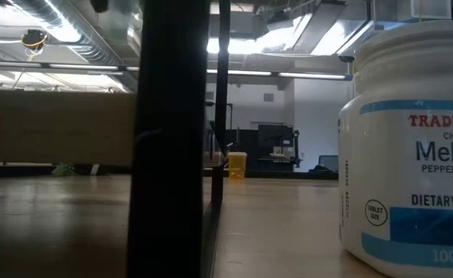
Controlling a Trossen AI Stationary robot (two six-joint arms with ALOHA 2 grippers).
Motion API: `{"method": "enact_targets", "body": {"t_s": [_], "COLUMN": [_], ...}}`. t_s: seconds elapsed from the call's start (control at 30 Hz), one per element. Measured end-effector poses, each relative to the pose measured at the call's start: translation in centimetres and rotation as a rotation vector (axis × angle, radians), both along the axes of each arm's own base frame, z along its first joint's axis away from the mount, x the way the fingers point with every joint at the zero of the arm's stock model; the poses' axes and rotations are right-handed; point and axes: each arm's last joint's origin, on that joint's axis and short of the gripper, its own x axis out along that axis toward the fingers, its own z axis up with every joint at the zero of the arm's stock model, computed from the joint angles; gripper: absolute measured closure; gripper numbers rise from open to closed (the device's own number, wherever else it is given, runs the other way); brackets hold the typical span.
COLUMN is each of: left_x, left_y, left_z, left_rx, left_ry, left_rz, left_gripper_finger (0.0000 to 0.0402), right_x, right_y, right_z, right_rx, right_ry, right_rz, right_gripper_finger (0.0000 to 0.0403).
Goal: Pick and place medicine bottles onto shelf by color
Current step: Put the bottom small blue pill bottle on the shelf aligned with the other small blue pill bottle
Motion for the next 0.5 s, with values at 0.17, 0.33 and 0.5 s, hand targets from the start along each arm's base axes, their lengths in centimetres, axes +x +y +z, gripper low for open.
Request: {"method": "enact_targets", "body": {"t_s": [0.17,0.33,0.5], "left_x": [-0.9,-0.9,-0.3], "left_y": [-1.8,-3.5,-5.3], "left_z": [0.0,-0.7,-2.5], "left_rx": [-0.004,0.018,0.064], "left_ry": [0.004,0.017,0.062], "left_rz": [-0.088,-0.156,-0.194], "left_gripper_finger": [0.0310,0.0310,0.0310], "right_x": [-0.1,-0.1,0.0], "right_y": [0.4,0.7,0.8], "right_z": [0.1,0.2,0.3], "right_rx": [0.057,0.141,0.143], "right_ry": [-0.023,-0.031,-0.044], "right_rz": [0.159,0.243,0.246], "right_gripper_finger": [0.0217,0.0217,0.0217]}}
